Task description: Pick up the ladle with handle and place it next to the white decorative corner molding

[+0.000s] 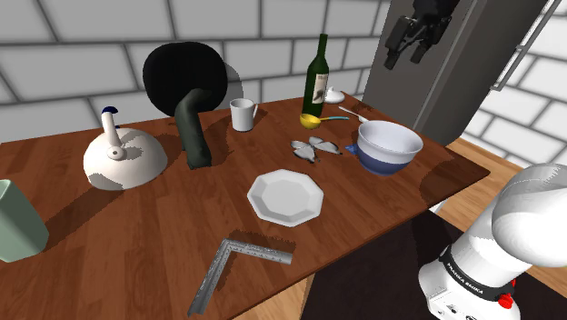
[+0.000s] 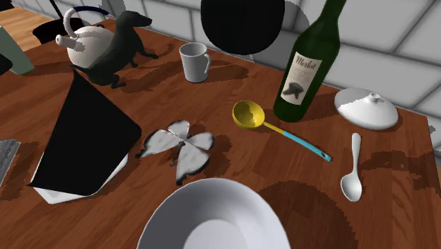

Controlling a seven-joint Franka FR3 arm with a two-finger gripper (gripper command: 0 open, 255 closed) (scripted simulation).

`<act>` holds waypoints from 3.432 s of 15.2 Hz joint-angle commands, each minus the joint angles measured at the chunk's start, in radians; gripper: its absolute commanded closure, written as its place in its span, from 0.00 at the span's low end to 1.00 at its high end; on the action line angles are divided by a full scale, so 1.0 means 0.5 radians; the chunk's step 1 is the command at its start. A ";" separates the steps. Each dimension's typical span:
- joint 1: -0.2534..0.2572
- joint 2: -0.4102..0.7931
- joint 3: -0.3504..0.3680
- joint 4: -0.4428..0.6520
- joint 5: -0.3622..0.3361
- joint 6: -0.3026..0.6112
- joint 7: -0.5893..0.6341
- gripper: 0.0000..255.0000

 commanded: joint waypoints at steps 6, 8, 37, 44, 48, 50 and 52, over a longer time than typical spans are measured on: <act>0.104 0.110 -0.272 -0.149 -0.114 0.297 -0.550 0.00; 0.148 0.187 -0.382 -0.176 -0.149 0.416 -0.771 0.00; 0.558 2.220 -1.085 0.688 0.961 1.272 -4.013 0.00; 0.531 2.312 -1.046 0.685 1.037 1.352 -4.060 0.00; 0.531 2.312 -1.046 0.685 1.037 1.351 -4.060 0.00; 0.541 2.301 -1.048 0.681 1.027 1.348 -4.047 1.00; 0.537 2.311 -1.044 0.683 1.036 1.354 -4.052 1.00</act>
